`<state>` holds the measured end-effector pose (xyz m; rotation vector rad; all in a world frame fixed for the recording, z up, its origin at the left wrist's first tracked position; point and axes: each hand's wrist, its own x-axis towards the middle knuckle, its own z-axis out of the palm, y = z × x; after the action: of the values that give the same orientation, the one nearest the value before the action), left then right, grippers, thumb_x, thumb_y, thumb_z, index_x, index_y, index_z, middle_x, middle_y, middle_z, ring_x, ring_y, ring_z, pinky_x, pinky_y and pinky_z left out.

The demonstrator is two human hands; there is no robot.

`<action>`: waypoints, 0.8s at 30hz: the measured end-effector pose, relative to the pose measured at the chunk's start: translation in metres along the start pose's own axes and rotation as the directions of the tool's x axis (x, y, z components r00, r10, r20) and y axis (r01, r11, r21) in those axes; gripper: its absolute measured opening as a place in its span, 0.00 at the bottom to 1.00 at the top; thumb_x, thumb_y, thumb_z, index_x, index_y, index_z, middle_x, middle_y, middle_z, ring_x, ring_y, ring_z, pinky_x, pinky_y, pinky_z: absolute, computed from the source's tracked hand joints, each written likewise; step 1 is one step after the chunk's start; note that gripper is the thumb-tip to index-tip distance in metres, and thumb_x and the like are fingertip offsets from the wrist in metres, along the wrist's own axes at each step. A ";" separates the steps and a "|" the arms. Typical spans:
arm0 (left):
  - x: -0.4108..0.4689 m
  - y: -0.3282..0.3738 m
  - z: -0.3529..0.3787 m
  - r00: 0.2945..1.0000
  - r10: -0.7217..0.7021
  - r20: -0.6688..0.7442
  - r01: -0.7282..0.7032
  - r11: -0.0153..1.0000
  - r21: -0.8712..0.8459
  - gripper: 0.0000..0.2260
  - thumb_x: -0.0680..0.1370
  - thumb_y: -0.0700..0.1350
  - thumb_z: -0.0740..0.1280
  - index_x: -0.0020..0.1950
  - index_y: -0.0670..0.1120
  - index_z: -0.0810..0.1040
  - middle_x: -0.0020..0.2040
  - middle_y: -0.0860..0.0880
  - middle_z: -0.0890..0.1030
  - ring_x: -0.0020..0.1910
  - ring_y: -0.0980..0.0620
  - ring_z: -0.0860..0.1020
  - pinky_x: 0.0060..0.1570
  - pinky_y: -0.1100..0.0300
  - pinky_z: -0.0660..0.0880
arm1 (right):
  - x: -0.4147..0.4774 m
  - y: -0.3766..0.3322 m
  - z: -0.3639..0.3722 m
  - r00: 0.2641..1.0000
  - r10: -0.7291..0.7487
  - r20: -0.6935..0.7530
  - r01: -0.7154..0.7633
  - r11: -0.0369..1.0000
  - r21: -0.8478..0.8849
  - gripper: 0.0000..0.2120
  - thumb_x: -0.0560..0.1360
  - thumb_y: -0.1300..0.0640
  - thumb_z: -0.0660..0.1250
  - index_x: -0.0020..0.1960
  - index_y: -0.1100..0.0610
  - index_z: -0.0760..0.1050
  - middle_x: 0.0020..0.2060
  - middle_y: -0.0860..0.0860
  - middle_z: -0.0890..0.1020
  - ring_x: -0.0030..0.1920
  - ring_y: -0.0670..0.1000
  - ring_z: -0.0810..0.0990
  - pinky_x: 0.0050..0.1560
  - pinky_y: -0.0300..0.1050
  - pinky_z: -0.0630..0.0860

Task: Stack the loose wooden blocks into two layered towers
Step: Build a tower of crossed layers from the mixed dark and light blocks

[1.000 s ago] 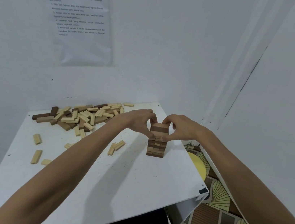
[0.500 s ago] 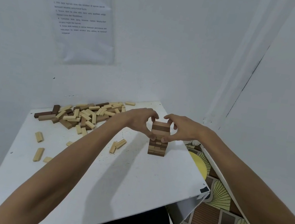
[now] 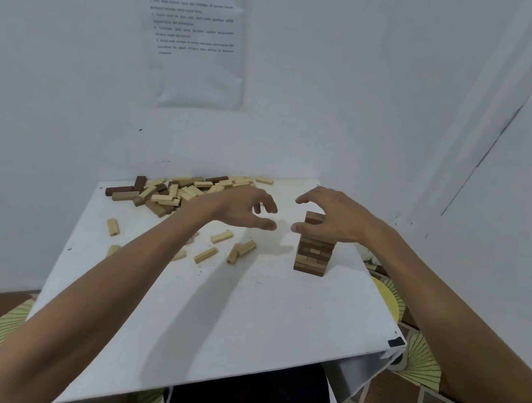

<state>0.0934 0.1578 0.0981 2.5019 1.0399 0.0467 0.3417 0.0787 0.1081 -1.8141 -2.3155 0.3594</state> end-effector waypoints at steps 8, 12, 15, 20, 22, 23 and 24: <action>-0.069 -0.049 0.000 0.973 -0.155 -0.169 0.172 0.981 0.092 0.15 0.80 0.54 0.68 0.65 0.51 0.79 0.61 0.54 0.80 0.55 0.53 0.79 0.56 0.52 0.78 | 0.032 -0.076 0.028 0.986 -0.163 0.037 0.164 0.986 -0.008 0.21 0.80 0.39 0.66 0.68 0.48 0.76 0.70 0.45 0.75 0.71 0.49 0.69 0.66 0.48 0.70; -0.105 -0.069 0.010 0.923 -0.257 -0.286 0.272 0.962 0.014 0.11 0.80 0.49 0.69 0.60 0.48 0.82 0.59 0.52 0.82 0.53 0.52 0.80 0.54 0.52 0.78 | 0.046 -0.107 0.048 0.982 -0.188 0.013 0.188 0.982 0.016 0.20 0.80 0.40 0.66 0.67 0.49 0.77 0.69 0.45 0.77 0.71 0.50 0.70 0.62 0.48 0.72; -0.122 -0.087 0.019 0.885 -0.334 -0.324 0.333 0.941 -0.060 0.10 0.79 0.48 0.69 0.58 0.47 0.82 0.57 0.52 0.83 0.52 0.52 0.81 0.54 0.51 0.79 | 0.051 -0.122 0.060 0.983 -0.183 0.011 0.182 0.983 0.035 0.19 0.80 0.43 0.67 0.67 0.51 0.78 0.68 0.46 0.78 0.72 0.51 0.70 0.63 0.50 0.72; -0.124 -0.108 0.028 0.863 -0.381 -0.332 0.347 0.924 -0.161 0.10 0.79 0.45 0.69 0.60 0.45 0.82 0.58 0.52 0.84 0.50 0.53 0.83 0.52 0.56 0.79 | 0.068 -0.128 0.080 0.981 -0.189 0.056 0.188 0.982 0.022 0.19 0.81 0.45 0.67 0.67 0.53 0.78 0.68 0.49 0.78 0.72 0.52 0.70 0.63 0.51 0.72; -0.117 -0.115 0.031 0.861 -0.398 -0.315 0.359 0.917 -0.176 0.12 0.80 0.45 0.69 0.62 0.45 0.82 0.58 0.52 0.82 0.52 0.52 0.82 0.54 0.56 0.78 | 0.081 -0.123 0.090 0.985 -0.159 0.073 0.158 0.987 0.018 0.19 0.81 0.45 0.67 0.68 0.53 0.78 0.68 0.50 0.77 0.72 0.52 0.70 0.63 0.52 0.73; -0.112 -0.120 0.033 0.862 -0.403 -0.308 0.365 0.914 -0.175 0.12 0.80 0.45 0.69 0.62 0.45 0.81 0.59 0.51 0.82 0.52 0.52 0.82 0.55 0.55 0.78 | 0.087 -0.120 0.095 0.986 -0.143 0.083 0.142 0.990 0.014 0.19 0.80 0.45 0.67 0.68 0.52 0.77 0.69 0.51 0.77 0.71 0.53 0.70 0.63 0.53 0.74; -0.107 -0.126 0.035 0.861 -0.411 -0.301 0.375 0.911 -0.169 0.12 0.79 0.45 0.69 0.63 0.46 0.81 0.60 0.51 0.83 0.53 0.51 0.82 0.55 0.53 0.79 | 0.094 -0.117 0.099 0.987 -0.132 0.093 0.132 0.991 0.007 0.20 0.80 0.45 0.67 0.68 0.52 0.77 0.70 0.52 0.76 0.71 0.53 0.71 0.63 0.54 0.75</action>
<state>-0.0603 0.1505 0.0297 2.1816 1.6261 0.4006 0.1821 0.1352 0.0471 -1.6659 -2.4814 0.4334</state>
